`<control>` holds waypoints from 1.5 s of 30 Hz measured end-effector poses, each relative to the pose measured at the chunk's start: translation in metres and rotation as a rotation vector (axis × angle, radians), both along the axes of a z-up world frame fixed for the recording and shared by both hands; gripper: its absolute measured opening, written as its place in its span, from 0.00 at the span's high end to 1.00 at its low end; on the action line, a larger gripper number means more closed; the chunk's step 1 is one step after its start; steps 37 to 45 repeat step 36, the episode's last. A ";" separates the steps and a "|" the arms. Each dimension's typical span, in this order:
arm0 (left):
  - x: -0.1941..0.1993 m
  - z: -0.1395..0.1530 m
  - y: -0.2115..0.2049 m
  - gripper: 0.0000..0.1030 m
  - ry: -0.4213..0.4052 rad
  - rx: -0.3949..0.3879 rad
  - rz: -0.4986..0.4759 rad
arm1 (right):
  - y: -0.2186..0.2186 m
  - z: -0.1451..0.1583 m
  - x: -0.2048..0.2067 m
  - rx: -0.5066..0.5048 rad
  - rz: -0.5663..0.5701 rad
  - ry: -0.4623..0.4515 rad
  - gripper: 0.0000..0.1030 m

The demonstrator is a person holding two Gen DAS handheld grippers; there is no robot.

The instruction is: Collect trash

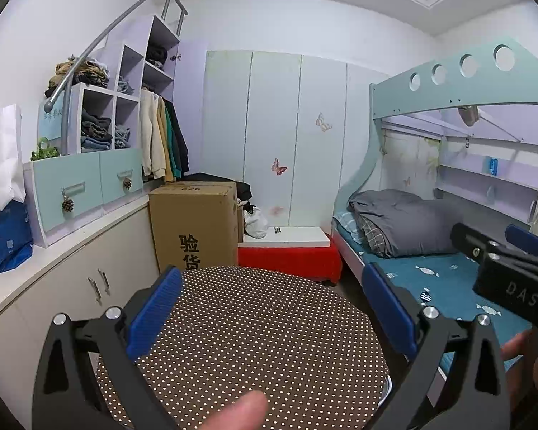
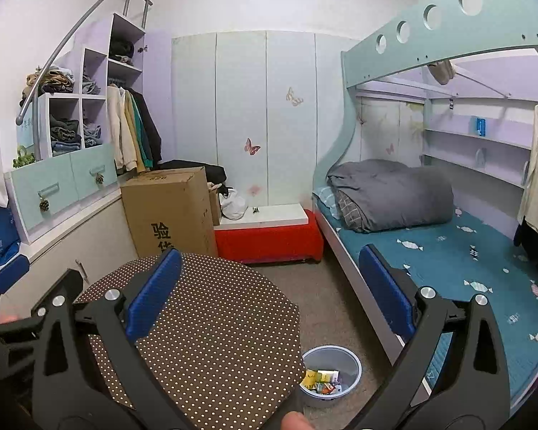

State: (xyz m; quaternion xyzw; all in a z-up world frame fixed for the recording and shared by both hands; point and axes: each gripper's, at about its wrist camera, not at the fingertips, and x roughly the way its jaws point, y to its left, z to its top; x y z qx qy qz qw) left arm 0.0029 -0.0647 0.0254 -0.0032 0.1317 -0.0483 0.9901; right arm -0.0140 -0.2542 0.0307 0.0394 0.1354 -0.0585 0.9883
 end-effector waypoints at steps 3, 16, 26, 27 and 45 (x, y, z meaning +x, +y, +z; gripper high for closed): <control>-0.003 0.001 0.003 0.05 -0.006 -0.010 0.000 | 0.002 0.002 -0.001 0.003 0.007 -0.007 0.06; -0.005 0.005 0.010 0.05 -0.008 -0.035 -0.002 | 0.010 0.004 -0.007 -0.010 0.019 -0.013 0.06; -0.005 0.005 0.012 0.04 0.005 -0.064 -0.018 | 0.012 0.006 -0.003 -0.011 0.032 -0.010 0.06; -0.005 0.005 0.012 0.04 0.005 -0.060 -0.016 | 0.012 0.006 -0.002 -0.009 0.033 -0.010 0.06; -0.005 0.006 0.012 0.04 -0.002 -0.048 0.009 | 0.015 0.005 -0.001 -0.008 0.030 -0.010 0.06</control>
